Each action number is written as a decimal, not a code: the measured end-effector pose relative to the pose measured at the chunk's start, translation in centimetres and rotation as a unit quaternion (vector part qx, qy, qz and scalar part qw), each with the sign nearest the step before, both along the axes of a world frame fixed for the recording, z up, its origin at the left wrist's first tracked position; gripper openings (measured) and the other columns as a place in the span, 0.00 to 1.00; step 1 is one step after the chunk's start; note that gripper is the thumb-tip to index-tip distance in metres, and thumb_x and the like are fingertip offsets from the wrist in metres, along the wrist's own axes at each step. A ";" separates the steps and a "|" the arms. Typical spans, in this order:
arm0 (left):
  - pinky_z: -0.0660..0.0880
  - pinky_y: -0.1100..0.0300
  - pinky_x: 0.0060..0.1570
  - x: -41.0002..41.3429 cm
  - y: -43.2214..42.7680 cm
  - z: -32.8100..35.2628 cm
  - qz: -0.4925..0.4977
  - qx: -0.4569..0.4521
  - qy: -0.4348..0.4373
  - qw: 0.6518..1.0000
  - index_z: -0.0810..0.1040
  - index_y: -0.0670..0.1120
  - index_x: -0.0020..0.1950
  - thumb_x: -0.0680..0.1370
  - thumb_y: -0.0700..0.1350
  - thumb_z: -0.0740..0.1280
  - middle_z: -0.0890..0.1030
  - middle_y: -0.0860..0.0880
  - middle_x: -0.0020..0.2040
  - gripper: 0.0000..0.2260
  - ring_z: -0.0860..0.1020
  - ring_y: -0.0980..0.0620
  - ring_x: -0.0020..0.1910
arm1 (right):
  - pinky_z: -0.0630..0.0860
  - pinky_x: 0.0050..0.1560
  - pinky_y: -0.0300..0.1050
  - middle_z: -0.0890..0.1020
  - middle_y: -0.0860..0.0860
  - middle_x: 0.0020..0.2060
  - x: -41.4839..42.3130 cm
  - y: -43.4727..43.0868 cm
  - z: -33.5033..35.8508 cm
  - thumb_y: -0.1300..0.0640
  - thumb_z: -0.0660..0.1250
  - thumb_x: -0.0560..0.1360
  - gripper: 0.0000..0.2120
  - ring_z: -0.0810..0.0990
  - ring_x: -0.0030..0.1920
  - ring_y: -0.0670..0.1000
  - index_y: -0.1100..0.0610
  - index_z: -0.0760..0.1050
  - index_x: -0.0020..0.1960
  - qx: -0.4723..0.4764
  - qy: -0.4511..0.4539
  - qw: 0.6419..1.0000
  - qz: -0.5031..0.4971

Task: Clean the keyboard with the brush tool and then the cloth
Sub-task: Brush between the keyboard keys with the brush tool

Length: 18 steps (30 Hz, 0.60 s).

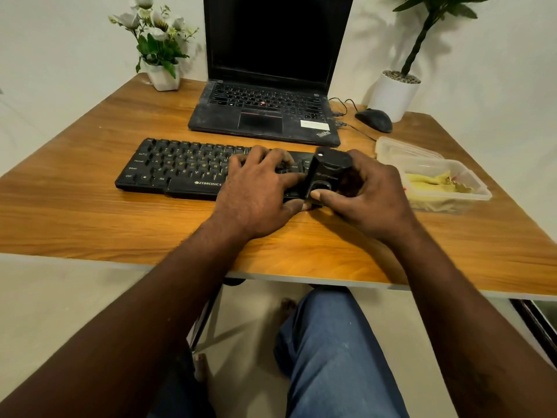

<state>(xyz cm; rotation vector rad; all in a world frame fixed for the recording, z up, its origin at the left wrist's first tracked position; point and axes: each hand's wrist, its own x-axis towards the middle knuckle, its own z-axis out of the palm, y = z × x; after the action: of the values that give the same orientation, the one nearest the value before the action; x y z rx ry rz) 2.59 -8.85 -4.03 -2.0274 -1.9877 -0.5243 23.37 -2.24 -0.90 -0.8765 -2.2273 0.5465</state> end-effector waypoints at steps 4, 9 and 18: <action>0.63 0.41 0.67 0.0 0.0 0.1 0.001 -0.006 -0.002 1.000 0.73 0.64 0.73 0.77 0.72 0.60 0.69 0.52 0.73 0.27 0.64 0.46 0.72 | 0.79 0.50 0.35 0.84 0.44 0.54 1.2 0.7 0.5 0.50 0.80 0.71 0.24 0.82 0.54 0.41 0.49 0.77 0.65 -0.014 -0.031 0.999 0.017; 0.62 0.41 0.68 0.0 0.1 0.1 0.001 -0.010 -0.009 1.000 0.72 0.65 0.74 0.77 0.73 0.58 0.69 0.54 0.73 0.28 0.63 0.47 0.72 | 0.72 0.45 0.24 0.85 0.46 0.54 5.0 2.0 1.5 0.50 0.81 0.69 0.26 0.80 0.52 0.37 0.48 0.79 0.65 -0.021 -0.054 0.998 -0.029; 0.63 0.42 0.65 0.1 0.0 0.0 0.007 -0.001 -0.006 1.000 0.79 0.57 0.69 0.77 0.72 0.60 0.71 0.53 0.72 0.29 0.65 0.46 0.70 | 0.82 0.48 0.47 0.85 0.44 0.52 -1.0 0.0 0.5 0.45 0.79 0.71 0.24 0.82 0.51 0.46 0.49 0.78 0.64 0.029 -0.060 0.998 0.008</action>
<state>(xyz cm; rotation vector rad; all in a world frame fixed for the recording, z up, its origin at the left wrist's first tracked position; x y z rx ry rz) 2.73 -8.89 -4.00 -2.0137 -2.0094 -0.5341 22.37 -2.26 -0.40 -0.8829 -2.3485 0.4443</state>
